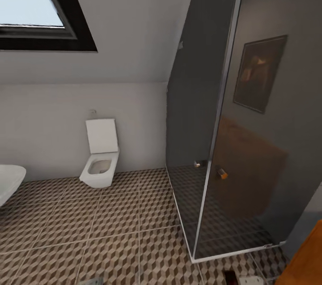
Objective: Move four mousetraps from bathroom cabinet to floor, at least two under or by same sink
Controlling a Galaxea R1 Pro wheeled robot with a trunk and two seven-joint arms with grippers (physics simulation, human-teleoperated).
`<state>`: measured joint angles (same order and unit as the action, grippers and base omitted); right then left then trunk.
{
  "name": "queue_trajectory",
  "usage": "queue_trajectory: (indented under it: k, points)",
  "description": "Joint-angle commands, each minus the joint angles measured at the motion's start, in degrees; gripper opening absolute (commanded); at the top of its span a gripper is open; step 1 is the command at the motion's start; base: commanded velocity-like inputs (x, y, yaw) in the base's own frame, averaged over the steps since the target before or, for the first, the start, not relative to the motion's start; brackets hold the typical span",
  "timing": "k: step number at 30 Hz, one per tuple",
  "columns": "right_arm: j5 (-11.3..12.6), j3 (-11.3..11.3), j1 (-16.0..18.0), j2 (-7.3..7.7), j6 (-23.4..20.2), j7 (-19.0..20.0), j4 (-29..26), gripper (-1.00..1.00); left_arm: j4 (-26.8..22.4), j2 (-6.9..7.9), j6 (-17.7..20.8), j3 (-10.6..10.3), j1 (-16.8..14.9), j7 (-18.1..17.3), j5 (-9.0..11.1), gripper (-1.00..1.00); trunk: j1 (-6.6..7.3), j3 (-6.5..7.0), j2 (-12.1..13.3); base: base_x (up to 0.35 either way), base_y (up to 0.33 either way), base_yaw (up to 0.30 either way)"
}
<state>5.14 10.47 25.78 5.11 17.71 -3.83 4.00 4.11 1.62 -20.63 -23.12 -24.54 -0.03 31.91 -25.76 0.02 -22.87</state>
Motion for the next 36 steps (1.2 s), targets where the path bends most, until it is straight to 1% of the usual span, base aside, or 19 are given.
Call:
queue_trajectory:
  k: [1,36]
  points:
    - [0.8,0.5,0.1,-0.02,0.4,0.2,0.2,-1.0,0.2,-0.04,-0.3,-0.4,-0.1,0.2,0.1,-1.0,-0.02,-0.02,0.0,0.0,0.0,0.298]
    - [0.8,0.5,0.1,-0.02,0.4,0.2,0.2,-1.0,0.2,-0.04,-0.3,-0.4,-0.1,0.2,0.1,-1.0,-0.02,-0.02,0.0,0.0,0.0,0.298]
